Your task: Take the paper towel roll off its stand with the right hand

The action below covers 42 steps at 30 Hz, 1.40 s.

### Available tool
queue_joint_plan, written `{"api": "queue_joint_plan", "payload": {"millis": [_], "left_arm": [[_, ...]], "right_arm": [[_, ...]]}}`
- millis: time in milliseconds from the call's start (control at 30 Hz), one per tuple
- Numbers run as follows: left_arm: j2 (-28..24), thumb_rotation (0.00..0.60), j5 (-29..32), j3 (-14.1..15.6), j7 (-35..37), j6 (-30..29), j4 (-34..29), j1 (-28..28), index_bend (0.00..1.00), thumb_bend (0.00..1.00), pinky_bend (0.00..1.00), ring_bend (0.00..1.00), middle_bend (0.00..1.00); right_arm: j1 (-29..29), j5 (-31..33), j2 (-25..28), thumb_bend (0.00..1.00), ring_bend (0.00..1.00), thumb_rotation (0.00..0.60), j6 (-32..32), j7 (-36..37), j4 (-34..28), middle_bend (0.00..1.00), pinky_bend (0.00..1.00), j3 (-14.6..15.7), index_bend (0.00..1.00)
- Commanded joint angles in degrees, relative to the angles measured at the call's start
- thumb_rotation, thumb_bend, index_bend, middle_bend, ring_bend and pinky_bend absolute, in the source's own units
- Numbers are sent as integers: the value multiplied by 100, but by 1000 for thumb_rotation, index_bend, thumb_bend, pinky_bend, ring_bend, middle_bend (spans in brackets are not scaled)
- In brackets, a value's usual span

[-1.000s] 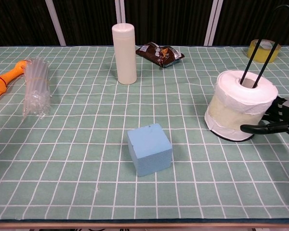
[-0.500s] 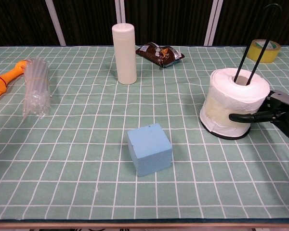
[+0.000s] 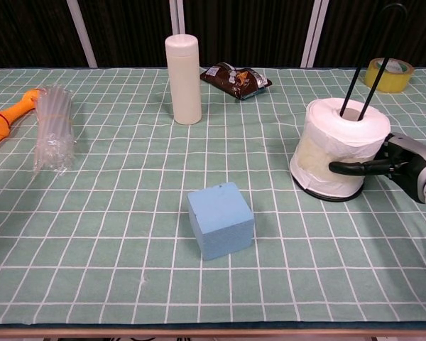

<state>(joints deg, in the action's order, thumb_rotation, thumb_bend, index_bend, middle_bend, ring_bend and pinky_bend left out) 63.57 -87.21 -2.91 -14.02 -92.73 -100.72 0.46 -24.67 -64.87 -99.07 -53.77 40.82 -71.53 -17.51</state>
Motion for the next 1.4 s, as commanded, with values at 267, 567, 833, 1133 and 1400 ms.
{"api": "queue_joint_plan", "payload": {"millis": [267, 567, 833, 1133, 1400], "left_arm": [[3, 600, -4, 6, -13, 6, -1, -1, 141, 48, 0, 0, 43], [1, 600, -11, 9, -11, -1, -7, 4, 141, 48, 0, 0, 43], [12, 600, 20, 10, -47, 46, -7, -13, 141, 48, 0, 0, 43], [20, 600, 17, 16, -69, 43, -25, -10, 141, 48, 0, 0, 43], [33, 600, -3, 21, -82, 23, -38, -3, 141, 48, 0, 0, 43]], "right_arm": [[58, -118, 122, 0, 0, 600, -195, -1, -250, 142, 0, -97, 140], [99, -90, 261, 0, 0, 600, -272, -69, -531, 181, 0, -180, 218], [113, -269, 664, 0, 0, 600, -480, 18, -1138, 180, 0, -448, 217], [182, -342, 1619, 0, 0, 600, -659, -100, -2152, 180, 0, -923, 218], [81, 67, 2721, 0, 0, 600, -184, -392, -3043, 179, 0, -1374, 218]]}}
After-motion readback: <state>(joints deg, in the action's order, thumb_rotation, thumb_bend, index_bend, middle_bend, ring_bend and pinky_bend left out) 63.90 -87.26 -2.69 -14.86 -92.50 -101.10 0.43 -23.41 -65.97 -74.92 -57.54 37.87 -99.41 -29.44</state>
